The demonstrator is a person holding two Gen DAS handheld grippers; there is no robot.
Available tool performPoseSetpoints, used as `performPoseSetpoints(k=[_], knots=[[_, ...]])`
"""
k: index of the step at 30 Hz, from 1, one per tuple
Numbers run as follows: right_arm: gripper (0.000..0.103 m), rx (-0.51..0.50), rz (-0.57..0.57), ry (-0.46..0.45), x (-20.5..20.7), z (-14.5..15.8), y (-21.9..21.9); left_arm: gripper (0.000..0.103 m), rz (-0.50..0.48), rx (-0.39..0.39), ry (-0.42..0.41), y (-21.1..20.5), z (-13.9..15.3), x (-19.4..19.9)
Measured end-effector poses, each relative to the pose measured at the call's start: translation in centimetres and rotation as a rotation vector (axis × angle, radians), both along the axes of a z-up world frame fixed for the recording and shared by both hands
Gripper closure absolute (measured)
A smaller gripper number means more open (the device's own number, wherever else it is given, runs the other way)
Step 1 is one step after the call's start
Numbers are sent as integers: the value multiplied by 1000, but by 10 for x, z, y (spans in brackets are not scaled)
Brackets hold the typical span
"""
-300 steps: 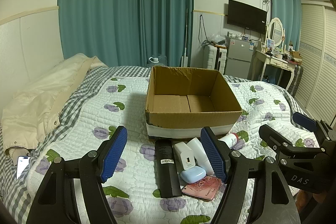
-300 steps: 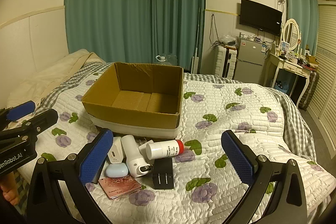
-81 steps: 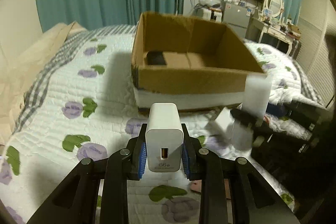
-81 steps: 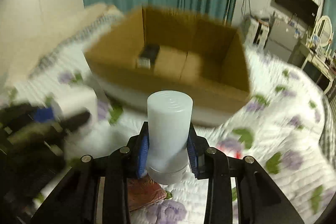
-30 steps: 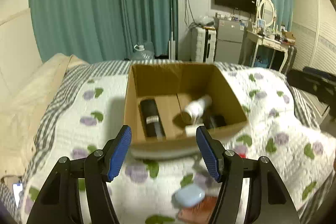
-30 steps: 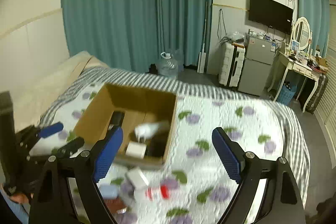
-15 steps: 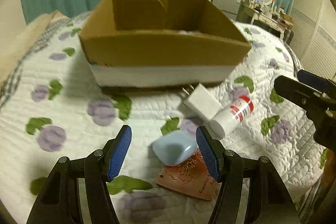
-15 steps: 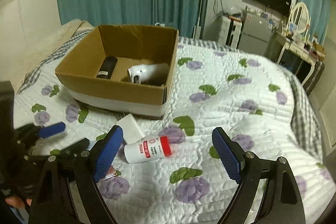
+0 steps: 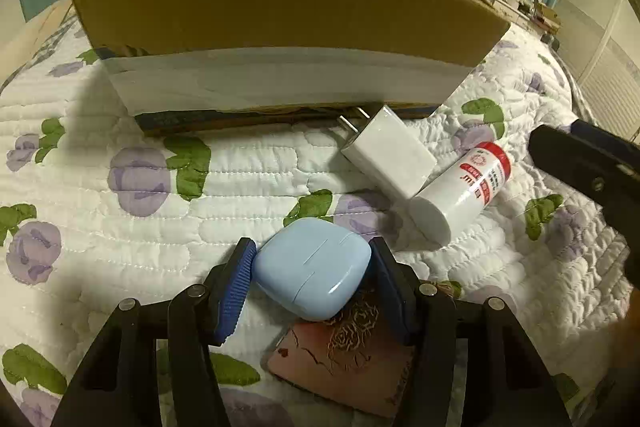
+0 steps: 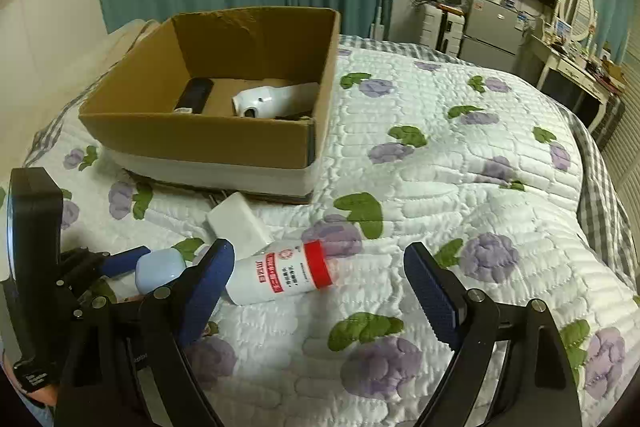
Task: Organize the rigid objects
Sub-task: 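Grasp the light blue case with the left tool, then grasp the small white plug adapter with the right tool while the left tool holds the blue case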
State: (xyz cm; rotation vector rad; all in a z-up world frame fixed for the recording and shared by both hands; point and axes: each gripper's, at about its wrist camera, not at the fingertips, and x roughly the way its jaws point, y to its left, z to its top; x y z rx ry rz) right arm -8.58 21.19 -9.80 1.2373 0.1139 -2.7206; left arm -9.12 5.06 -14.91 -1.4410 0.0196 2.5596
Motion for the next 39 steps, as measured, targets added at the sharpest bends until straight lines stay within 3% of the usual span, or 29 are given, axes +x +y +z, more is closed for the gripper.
performPoseSetpoints(k=[3,9,18,22,24,26,28,34,39], knots=[[16,2,47,13,-2,1,-7,45,34,1,47,-10,16,8],[16,24,169,-33,-20,-13,-38,45,132,-97,182,-39,46,12],[19,109,243,-130,-53,-48,-75,45,196,-92,160,-61,34,2],[37,154,254,-157,-68,-66,-87,45,195,-92,140,-61,32,-8],[40,170,247,-153,-69,-70,-88,45,193,-94,131,-61,29,-8],[53,163,245,-136,-66,-66,-87,45,188,-99,131,-59,29,-7],[58,159,245,-122,-59,-60,-85,45,188,-104,137,-57,30,-4],[62,66,230,-65,-24,-19,-73,45,171,-110,170,-51,44,7],[62,30,212,19,-2,30,-57,45,140,-94,236,-43,76,25]])
